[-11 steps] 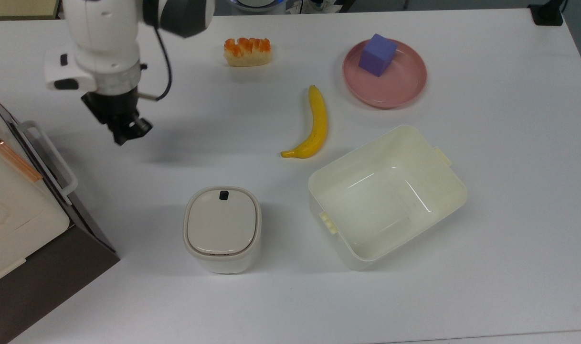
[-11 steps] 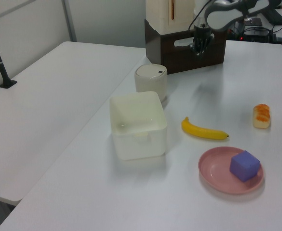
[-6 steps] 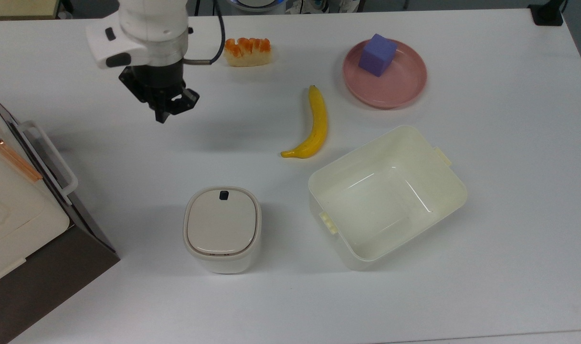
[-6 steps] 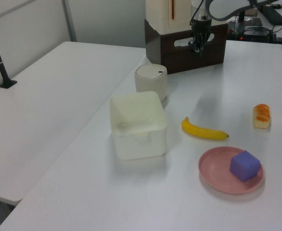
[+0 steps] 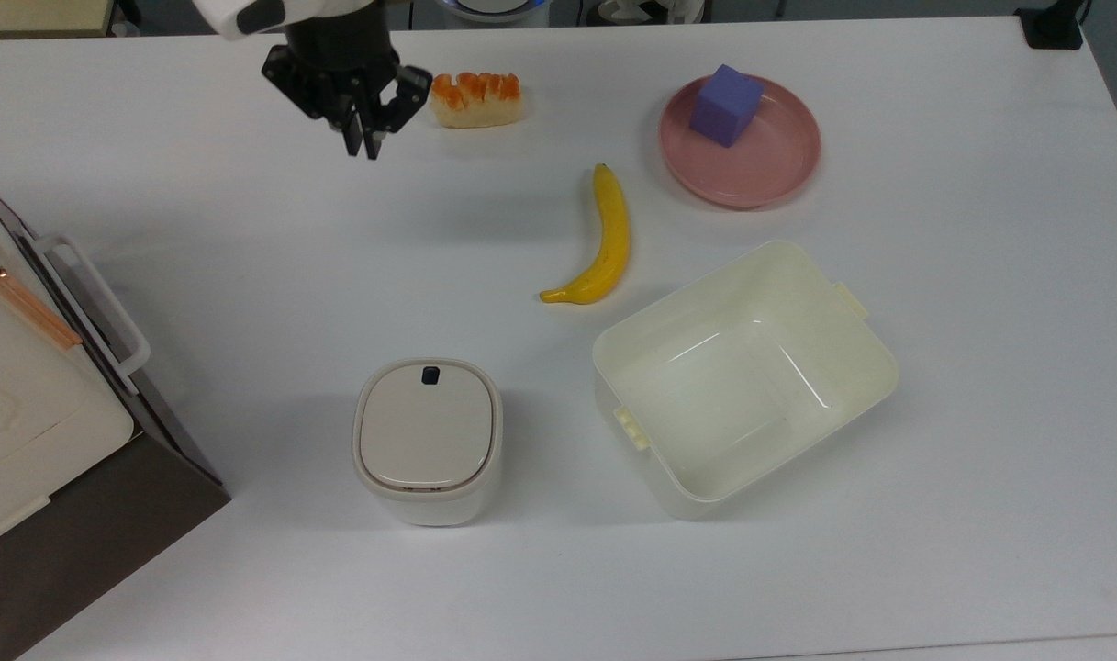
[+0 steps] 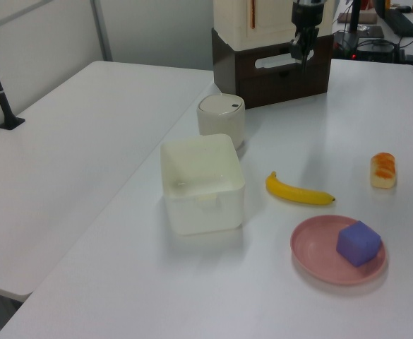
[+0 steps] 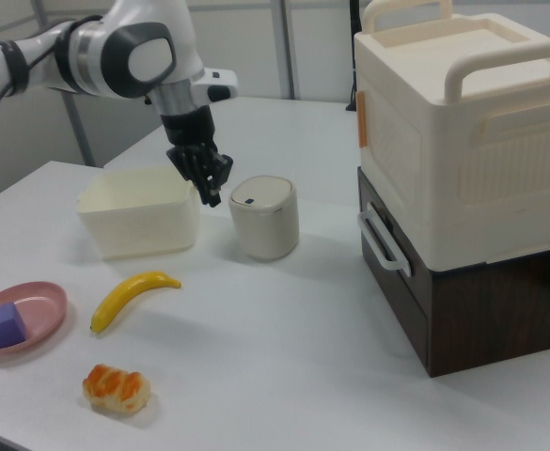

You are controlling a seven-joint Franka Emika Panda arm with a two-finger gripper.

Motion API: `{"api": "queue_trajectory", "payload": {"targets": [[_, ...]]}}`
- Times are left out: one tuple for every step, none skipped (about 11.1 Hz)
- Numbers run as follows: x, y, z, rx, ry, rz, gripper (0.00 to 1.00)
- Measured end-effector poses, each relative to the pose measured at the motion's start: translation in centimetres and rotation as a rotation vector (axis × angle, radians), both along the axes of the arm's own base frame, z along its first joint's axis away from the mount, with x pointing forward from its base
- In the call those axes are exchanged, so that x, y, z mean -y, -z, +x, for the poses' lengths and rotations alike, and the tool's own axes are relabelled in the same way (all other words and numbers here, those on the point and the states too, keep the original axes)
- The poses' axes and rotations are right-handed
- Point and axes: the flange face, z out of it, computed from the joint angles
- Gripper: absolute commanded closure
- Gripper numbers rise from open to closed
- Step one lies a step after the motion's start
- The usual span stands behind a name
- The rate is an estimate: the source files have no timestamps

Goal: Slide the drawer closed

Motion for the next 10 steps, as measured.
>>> {"api": "queue_trajectory", "payload": {"targets": [[-0.9, -0.6, -0.4, -0.007, -0.013, 0.002, 0.27], [-1.9, -1.1, -0.8, -0.014, -0.027, 0.011, 0.14], [-2.9, -1.5, -1.1, -0.017, -0.038, 0.03, 0.0], [-4.0, -2.0, -1.5, -0.025, -0.053, 0.041, 0.0], [-5.1, -2.3, -1.8, -0.027, -0.071, 0.041, 0.0], [-6.1, -2.7, -2.0, -0.023, -0.088, 0.041, 0.0], [-7.0, -2.9, -2.2, -0.025, -0.103, 0.041, 0.0], [-7.4, -3.0, -2.3, -0.029, -0.115, 0.021, 0.0], [-7.3, -3.0, -2.4, -0.034, -0.126, -0.023, 0.0], [-7.2, -2.8, -2.4, -0.038, -0.129, -0.05, 0.0]]}}
